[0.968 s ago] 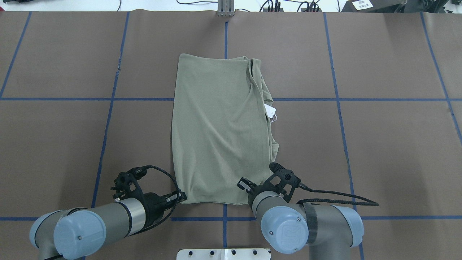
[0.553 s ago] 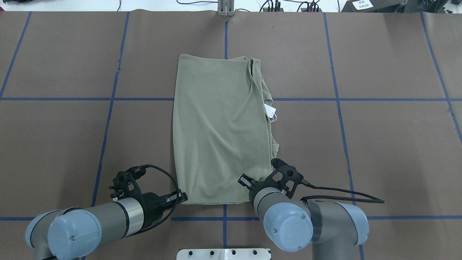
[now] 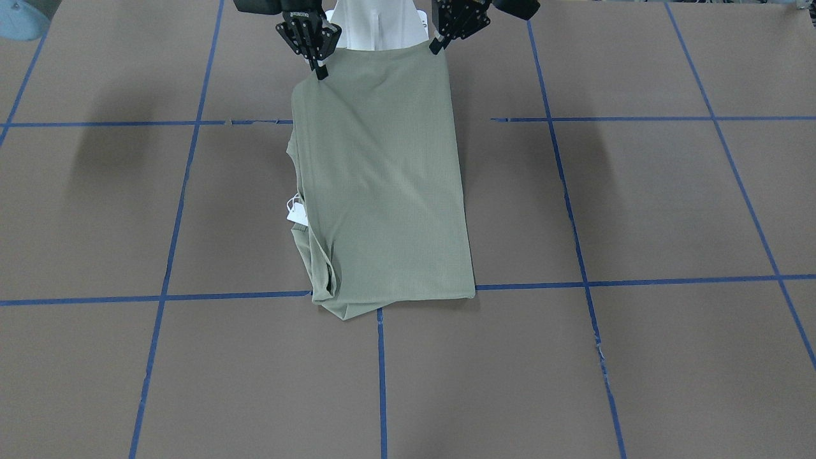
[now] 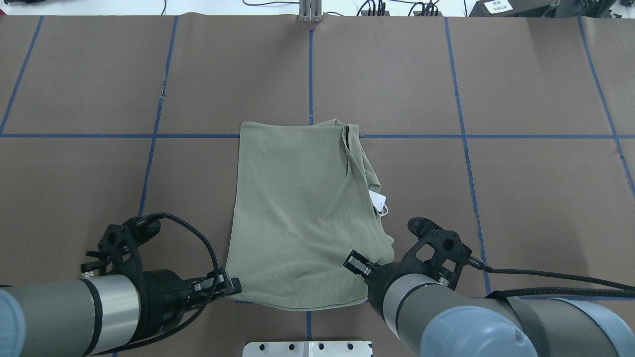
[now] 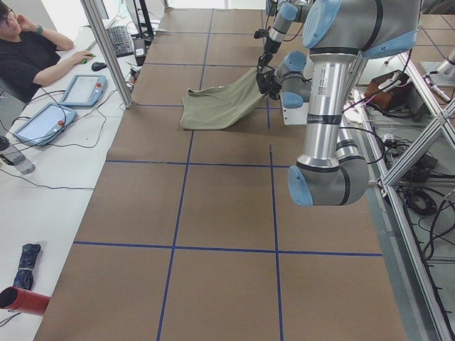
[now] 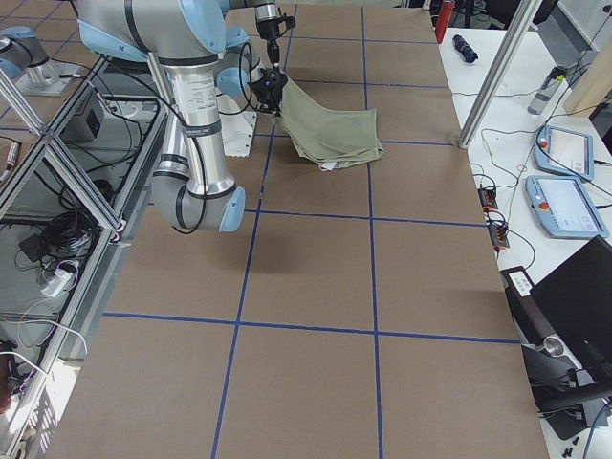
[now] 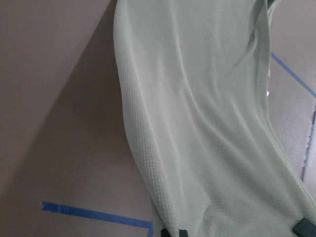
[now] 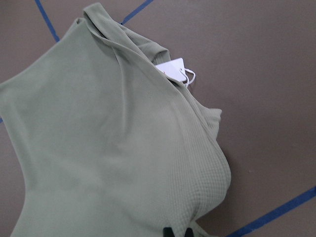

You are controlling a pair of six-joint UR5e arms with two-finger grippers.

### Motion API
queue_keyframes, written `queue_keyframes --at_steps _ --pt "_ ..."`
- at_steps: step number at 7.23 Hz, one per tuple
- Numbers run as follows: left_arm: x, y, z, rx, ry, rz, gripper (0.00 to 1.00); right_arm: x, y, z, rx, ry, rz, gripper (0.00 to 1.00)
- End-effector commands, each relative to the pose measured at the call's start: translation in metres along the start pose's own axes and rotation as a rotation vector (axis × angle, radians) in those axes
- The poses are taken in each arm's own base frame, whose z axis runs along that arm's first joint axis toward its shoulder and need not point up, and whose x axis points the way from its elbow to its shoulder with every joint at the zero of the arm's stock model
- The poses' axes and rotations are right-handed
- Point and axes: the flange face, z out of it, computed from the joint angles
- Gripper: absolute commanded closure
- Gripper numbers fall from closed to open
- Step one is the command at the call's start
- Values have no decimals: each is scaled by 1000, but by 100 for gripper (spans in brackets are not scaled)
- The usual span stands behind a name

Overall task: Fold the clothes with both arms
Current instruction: 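Lift the near end with both grippers and fold it toward the far end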

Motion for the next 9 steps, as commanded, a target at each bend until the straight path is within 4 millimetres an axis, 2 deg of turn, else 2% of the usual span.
queue_keyframes --at_steps 1,2,3,4,5,6,7,9 --pt "5 0 0 -10 -30 70 100 -13 -6 13 36 21 -36 100" --pt "16 -23 23 51 -38 127 100 -33 -22 29 81 28 -59 100" --pt "33 -65 64 135 -74 172 100 -48 -47 50 106 54 -58 100" --pt "36 -107 83 208 -113 215 100 -62 -68 79 111 47 -53 100" --pt "30 -142 88 263 -152 237 100 -76 -89 107 139 23 -58 100" --pt "22 -167 96 298 -193 246 100 -93 -100 132 150 43 -55 100" --pt "24 -190 111 327 -226 258 100 -116 -107 149 166 62 -46 100" --pt "30 -220 158 350 -267 249 100 -129 -122 178 183 72 -41 100"
